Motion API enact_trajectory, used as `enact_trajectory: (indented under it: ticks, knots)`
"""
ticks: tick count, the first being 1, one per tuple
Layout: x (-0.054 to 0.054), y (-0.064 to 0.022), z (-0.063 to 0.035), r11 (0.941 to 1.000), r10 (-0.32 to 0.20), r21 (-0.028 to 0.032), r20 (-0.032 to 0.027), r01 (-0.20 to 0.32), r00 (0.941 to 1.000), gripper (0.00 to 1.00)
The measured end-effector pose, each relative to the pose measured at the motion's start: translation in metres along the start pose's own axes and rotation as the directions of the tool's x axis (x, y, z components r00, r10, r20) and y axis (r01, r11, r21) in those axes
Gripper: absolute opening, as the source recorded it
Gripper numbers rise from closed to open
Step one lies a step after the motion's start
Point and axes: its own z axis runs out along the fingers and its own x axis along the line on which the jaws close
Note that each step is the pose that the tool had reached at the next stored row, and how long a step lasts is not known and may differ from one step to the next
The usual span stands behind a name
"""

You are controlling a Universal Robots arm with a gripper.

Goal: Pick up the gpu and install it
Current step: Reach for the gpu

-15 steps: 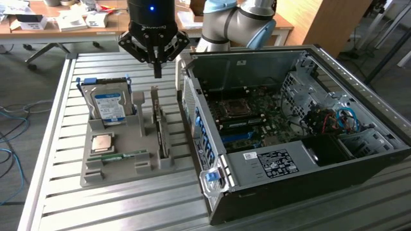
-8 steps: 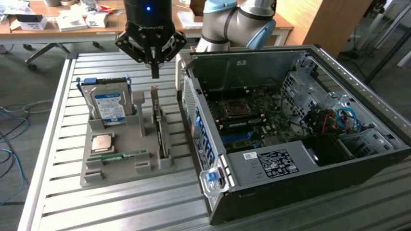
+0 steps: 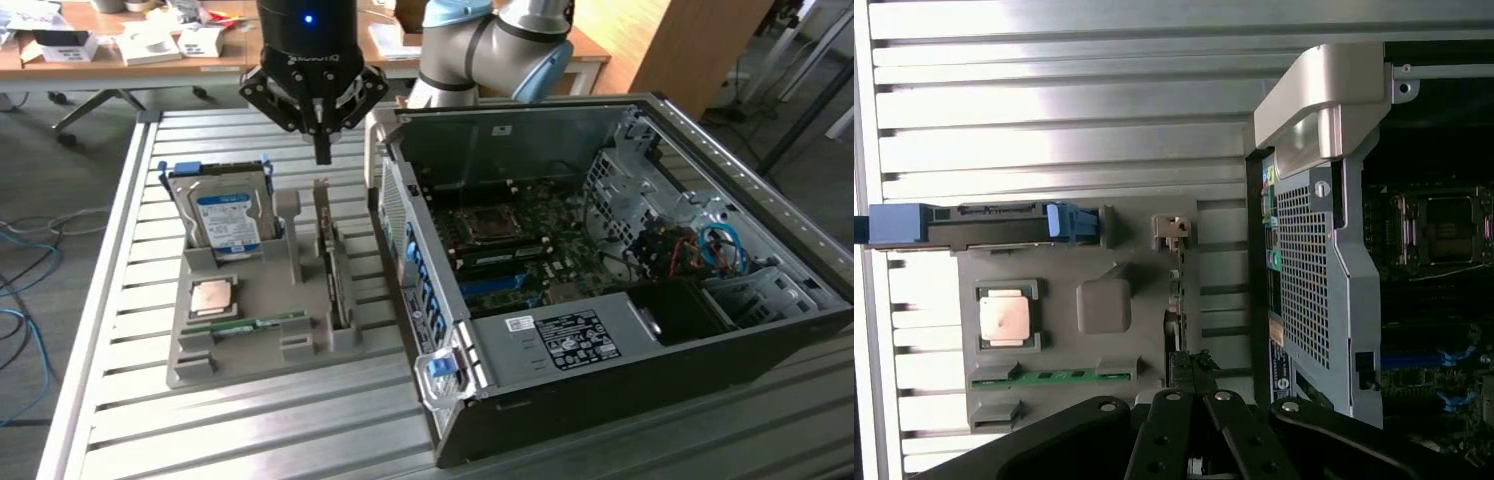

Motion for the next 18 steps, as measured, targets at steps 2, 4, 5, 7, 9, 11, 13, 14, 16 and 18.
enact_trajectory:
  ticks: [2,4,5,7,9,11,13,14,16,18]
  knots:
    - [0.000,-0.0017,-0.0001,1.0000,0.000,0.0000,0.0000,0.000,1.0000,0.11]
    - [0.000,-0.0033,-0.0001,1.0000,0.000,0.0000,0.0000,0.000,1.0000,0.11]
    - [0.000,-0.0041,-0.0002,1.0000,0.000,0.0000,0.0000,0.000,1.0000,0.11]
    - [0.000,-0.0060,-0.0003,1.0000,0.000,0.0000,0.0000,0.000,1.0000,0.11]
    - [0.000,-0.0078,-0.0003,1.0000,0.000,0.0000,0.0000,0.000,1.0000,0.11]
    - [0.001,-0.0098,-0.0005,1.0000,0.000,0.0001,0.0000,0.000,1.0000,0.11]
    - [0.001,-0.0119,-0.0006,1.0000,0.000,0.0000,0.0000,0.000,1.0000,0.11]
    - [0.001,-0.0130,-0.0006,1.0000,0.000,0.0000,0.0000,0.000,1.0000,0.11]
    - [0.001,-0.0151,-0.0007,1.0000,0.000,0.0000,0.0000,0.000,1.0000,0.11]
    - [0.002,-0.0173,-0.0008,1.0000,0.000,0.0000,0.0000,0.000,1.0000,0.11]
